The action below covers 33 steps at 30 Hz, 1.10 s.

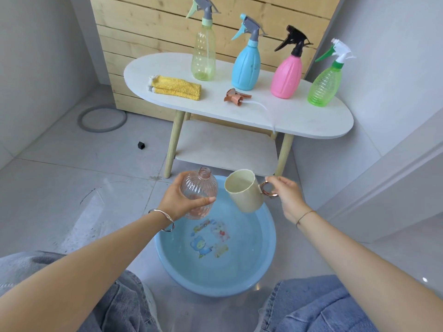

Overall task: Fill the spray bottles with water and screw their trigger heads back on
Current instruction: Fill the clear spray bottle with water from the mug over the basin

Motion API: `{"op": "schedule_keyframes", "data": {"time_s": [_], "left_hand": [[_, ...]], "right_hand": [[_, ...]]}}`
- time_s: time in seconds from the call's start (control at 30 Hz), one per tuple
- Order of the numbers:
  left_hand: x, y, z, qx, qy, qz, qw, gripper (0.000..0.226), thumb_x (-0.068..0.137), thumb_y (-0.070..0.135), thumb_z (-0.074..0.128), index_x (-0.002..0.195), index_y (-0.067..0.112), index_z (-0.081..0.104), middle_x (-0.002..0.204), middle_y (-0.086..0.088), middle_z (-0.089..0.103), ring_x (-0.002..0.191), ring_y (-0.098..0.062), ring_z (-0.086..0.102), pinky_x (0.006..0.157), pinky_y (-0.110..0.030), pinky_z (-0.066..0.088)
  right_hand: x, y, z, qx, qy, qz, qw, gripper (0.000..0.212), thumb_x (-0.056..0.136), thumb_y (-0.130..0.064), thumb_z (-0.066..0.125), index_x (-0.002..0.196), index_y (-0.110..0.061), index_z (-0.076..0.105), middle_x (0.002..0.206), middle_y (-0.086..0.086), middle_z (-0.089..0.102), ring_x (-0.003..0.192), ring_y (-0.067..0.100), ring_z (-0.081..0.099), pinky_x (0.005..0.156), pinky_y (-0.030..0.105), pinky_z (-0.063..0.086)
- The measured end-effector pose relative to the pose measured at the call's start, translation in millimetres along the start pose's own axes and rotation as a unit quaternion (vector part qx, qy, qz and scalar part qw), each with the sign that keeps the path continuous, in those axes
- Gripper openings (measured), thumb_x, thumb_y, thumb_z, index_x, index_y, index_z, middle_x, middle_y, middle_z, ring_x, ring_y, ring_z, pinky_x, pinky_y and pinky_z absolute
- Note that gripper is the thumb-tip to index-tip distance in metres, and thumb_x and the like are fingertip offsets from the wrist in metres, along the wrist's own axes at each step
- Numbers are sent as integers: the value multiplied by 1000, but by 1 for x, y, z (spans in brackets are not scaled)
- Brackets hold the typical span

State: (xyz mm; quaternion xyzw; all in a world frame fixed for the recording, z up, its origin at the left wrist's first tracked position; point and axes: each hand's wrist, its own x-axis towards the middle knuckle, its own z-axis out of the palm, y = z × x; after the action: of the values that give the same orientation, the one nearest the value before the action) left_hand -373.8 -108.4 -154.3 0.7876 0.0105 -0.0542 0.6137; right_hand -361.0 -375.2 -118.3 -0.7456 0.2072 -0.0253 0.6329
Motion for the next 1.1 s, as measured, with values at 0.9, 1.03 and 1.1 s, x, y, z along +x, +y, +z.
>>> {"op": "schedule_keyframes", "data": {"time_s": [0.9, 1.03, 1.1], "left_hand": [[-3, 13, 22, 39, -69, 33, 996, 94, 40, 60, 86, 122, 31, 49, 116, 14, 61, 110, -5, 56, 95, -24, 44], [-4, 13, 24, 52, -76, 40, 995, 93, 42, 58, 89, 122, 33, 49, 116, 15, 61, 111, -5, 56, 95, -22, 42], [-5, 14, 25, 52, -77, 44, 995, 88, 46, 52, 91, 121, 32, 50, 115, 15, 61, 111, -4, 56, 94, -21, 42]], "right_hand": [[-36, -92, -14, -18, -29, -182, 983, 23, 79, -12, 73, 71, -4, 53, 64, 7, 50, 55, 6, 50, 58, 12, 41], [-35, -94, -14, -38, -21, -205, 978, 31, 78, -8, 74, 62, -6, 47, 51, -5, 46, 53, 9, 49, 56, 14, 41], [-36, -95, -12, -50, -20, -214, 975, 37, 78, -6, 73, 58, -11, 42, 44, -13, 41, 51, 8, 49, 53, 13, 38]]}}
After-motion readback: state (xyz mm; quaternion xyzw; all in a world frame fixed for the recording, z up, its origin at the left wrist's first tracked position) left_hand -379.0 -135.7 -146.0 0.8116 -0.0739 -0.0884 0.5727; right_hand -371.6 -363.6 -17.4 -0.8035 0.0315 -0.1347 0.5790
